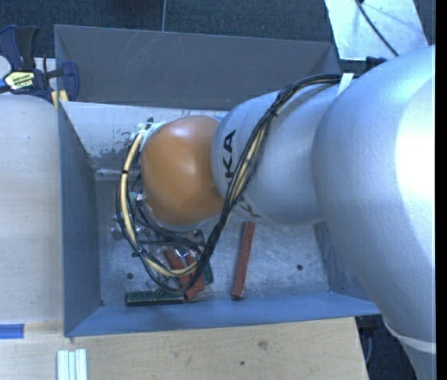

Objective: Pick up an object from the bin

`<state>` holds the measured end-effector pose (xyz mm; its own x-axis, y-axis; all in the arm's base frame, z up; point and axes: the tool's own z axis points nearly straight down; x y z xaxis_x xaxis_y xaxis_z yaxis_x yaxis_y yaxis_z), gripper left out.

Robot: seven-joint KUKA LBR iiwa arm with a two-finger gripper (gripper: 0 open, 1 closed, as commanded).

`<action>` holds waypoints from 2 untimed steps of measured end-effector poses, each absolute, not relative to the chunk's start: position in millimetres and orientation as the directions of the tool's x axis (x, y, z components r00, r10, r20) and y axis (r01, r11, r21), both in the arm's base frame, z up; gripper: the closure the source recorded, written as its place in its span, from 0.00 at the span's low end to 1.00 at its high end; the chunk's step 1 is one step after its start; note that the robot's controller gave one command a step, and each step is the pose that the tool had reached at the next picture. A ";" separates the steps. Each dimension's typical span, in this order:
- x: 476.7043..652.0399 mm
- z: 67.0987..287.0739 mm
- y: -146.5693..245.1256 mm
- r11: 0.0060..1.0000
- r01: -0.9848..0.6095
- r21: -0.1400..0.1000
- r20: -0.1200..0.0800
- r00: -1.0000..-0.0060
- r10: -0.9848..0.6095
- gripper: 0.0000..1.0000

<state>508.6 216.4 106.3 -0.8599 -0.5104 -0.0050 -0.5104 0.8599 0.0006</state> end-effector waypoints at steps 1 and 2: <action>515.1 131.8 126.2 0.803 -0.596 -0.003 -0.001 -0.803 -0.596 0.00; 620.0 77.2 66.1 0.537 -0.843 -0.003 -0.003 -0.537 -0.843 0.00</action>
Offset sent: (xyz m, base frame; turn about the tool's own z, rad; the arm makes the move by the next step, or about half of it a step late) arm 0.0046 -0.0853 0.0243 -0.1110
